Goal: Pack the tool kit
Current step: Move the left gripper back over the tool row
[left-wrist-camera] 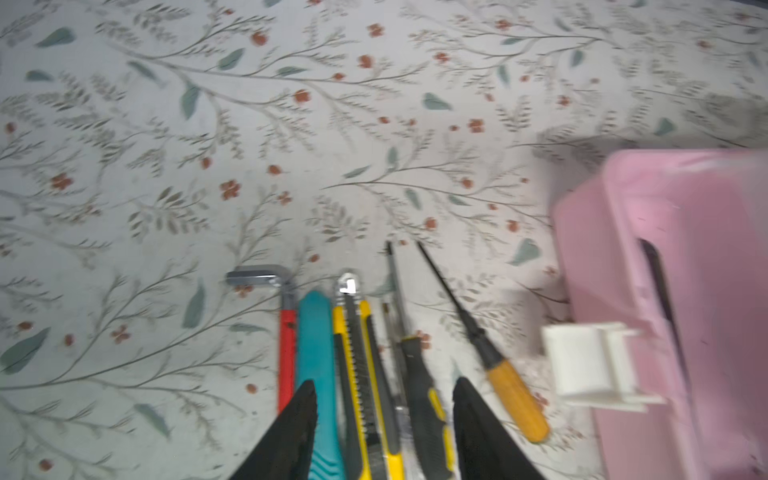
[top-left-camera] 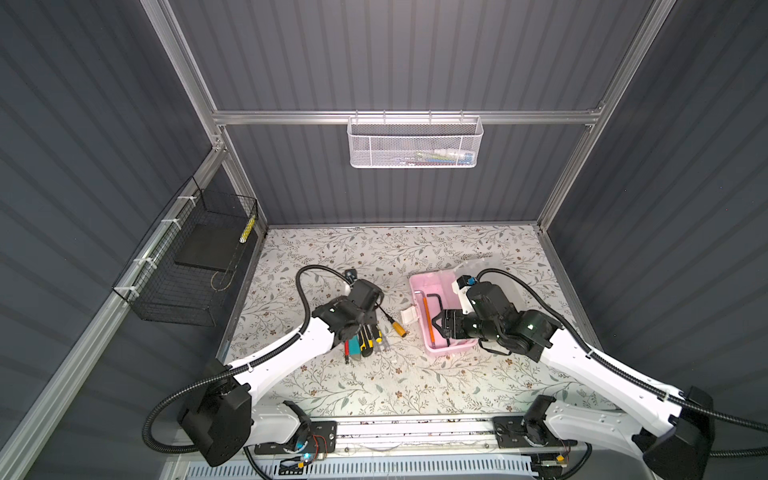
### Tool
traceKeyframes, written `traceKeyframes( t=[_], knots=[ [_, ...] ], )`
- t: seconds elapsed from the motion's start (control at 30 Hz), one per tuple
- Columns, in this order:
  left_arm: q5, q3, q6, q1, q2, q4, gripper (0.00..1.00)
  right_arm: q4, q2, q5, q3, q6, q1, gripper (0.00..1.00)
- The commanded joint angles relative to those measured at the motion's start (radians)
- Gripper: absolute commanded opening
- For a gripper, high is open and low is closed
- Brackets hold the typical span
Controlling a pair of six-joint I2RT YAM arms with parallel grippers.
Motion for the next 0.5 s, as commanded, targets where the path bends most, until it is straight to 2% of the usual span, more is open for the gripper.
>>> traceKeyframes(
  t=[0.0,0.17,0.47],
  knots=[
    [0.036,-0.031,0.007,0.05,-0.022,-0.022,0.53,0.041,0.014,0.008,0.006,0.02,0.014,0.75],
    [0.111,-0.073,0.036,0.145,0.042,0.029,0.45,0.072,0.078,0.002,0.007,0.029,0.03,0.75],
    [0.147,-0.095,0.051,0.199,0.144,0.085,0.35,0.076,0.077,0.016,-0.02,0.044,0.034,0.75]
  ],
)
